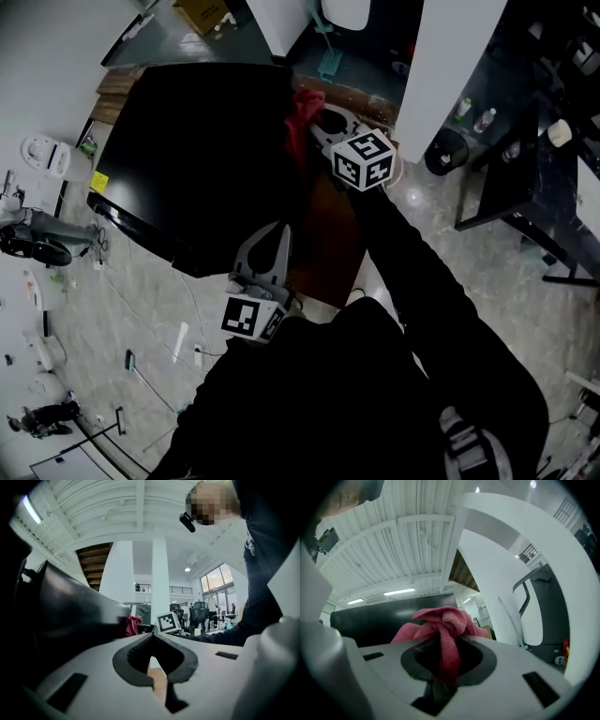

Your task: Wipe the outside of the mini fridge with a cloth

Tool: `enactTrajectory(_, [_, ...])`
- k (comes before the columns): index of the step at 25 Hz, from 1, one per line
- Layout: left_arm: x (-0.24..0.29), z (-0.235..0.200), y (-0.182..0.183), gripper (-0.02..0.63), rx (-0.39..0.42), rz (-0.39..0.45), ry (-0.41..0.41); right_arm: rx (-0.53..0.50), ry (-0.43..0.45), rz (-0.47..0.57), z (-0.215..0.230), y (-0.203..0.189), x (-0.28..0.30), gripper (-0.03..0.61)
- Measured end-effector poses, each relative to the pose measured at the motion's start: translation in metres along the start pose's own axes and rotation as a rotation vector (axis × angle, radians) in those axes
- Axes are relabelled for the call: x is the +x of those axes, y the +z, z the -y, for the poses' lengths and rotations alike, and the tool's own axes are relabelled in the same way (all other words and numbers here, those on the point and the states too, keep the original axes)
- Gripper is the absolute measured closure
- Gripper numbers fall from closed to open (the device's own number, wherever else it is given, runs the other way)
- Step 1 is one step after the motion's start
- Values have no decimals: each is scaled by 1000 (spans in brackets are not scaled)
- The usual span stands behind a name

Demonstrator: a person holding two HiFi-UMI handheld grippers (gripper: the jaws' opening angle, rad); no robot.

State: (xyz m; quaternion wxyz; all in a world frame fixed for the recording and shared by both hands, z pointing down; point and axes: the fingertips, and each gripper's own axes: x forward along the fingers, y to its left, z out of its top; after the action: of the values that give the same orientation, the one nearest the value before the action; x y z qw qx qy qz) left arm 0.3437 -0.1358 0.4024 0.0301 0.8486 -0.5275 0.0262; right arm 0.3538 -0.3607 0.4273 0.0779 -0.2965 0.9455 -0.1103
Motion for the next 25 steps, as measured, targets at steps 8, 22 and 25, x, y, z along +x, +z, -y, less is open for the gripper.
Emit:
enactTrajectory(8, [-42,-3,-13,607,8,4,-7,-4,-41,17,-48,-31,-61,497])
enactTrajectory(22, [-92,-23,-187,607,-149,-270,-30,84,97,-342,-194,-272,-97,497])
enactTrajectory(25, [-94,-27,-208,607,-155,-302,-42,114,96,-356,-200,-295,-89,497])
